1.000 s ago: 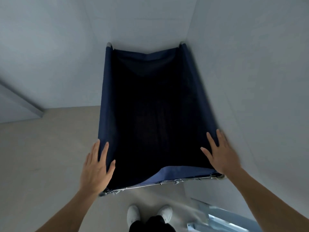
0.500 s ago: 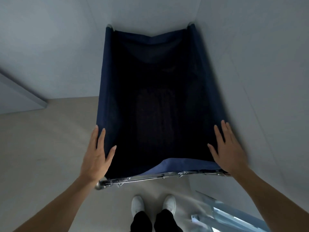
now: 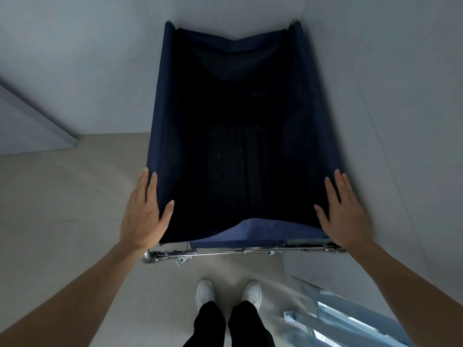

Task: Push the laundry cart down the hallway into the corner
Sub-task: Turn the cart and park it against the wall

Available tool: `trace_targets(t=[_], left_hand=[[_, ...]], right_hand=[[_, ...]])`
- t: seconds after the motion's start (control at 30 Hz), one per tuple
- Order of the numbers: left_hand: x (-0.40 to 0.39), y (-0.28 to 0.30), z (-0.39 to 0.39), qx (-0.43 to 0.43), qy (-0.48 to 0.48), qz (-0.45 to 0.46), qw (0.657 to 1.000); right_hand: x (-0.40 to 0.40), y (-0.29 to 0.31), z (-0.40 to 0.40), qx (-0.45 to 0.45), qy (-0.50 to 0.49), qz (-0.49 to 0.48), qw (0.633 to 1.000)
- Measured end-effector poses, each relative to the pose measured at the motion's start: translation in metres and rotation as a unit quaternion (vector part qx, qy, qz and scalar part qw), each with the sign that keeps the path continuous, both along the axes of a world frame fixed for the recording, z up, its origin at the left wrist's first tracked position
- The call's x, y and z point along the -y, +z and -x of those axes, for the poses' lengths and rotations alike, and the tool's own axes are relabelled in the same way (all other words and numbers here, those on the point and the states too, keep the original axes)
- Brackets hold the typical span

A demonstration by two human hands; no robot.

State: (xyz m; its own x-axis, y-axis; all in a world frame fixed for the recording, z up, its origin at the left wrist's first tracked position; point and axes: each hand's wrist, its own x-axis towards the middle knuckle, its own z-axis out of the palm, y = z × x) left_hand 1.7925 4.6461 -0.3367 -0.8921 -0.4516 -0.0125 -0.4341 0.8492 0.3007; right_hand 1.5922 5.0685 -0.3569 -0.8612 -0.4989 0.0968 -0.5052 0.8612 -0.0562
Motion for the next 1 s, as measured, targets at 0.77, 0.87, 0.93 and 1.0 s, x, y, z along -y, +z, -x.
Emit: trace_targets(t=[0.77,0.87,0.93,1.0], left_hand=[[-0.007,-0.014,-0.021,0.0,-0.046,0.085,0.995],[-0.007,-0.012,-0.02,0.0,-0.053,0.091,0.994],[-0.007,-0.011,-0.02,0.005,-0.053,0.09,0.995],[-0.008,-0.011,-0.02,0.008,-0.054,0.088,0.995]], right_hand=[[-0.001,-0.006,-0.005,-0.056,0.012,-0.006,0.998],[-0.002,-0.008,-0.005,-0.063,0.012,-0.007,0.998],[-0.002,-0.009,-0.005,-0.067,0.013,-0.005,0.998],[-0.003,-0.01,-0.004,-0.069,0.014,-0.006,0.998]])
